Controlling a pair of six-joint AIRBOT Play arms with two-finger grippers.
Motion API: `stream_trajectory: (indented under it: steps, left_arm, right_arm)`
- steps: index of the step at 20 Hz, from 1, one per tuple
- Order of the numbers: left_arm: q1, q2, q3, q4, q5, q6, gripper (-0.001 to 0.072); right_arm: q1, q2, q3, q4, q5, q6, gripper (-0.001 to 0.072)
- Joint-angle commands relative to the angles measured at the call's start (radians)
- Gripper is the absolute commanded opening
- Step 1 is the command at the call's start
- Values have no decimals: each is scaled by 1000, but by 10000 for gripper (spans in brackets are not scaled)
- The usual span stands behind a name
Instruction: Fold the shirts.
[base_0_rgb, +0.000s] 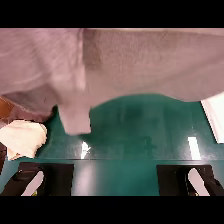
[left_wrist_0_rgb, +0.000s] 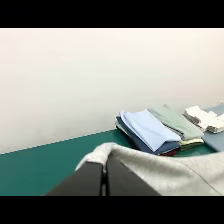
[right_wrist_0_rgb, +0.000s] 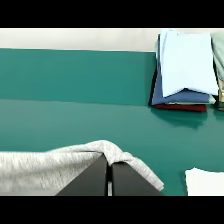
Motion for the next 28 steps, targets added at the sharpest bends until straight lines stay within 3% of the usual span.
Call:
stream_trajectory:
  steps: [1,3,7,9,14,18,21,24,28]
  left_arm:
    - [1,-15,-32,16,-37,-23,19]
    - [0,-44,-159,16,-82,-23,19]
    - [0,-166,-426,17,-116,7,19]
    - [0,-259,-531,24,-114,31,19]
    - [0,-584,-629,26,-47,84,19]
    - [0,-793,-609,-1,125,144,20]
    - [0,-879,-562,-16,172,155,20]
    - [0,-888,-554,-14,131,183,20]
    - [-29,-888,-571,146,-36,195,20]
  right_arm:
    - [27,-92,133,-5,146,89,14]
    - [91,-153,99,-32,175,125,14]
    - [304,-293,-92,-340,241,184,14]
    - [380,-386,-176,-410,243,184,14]
    - [427,-690,-266,-412,119,167,14]
    - [426,-915,-125,-410,14,117,15]
    - [426,-1026,9,-402,-23,114,16]
    - [426,-1043,42,-361,-3,104,16]
    - [427,-927,-182,-362,-71,103,16]
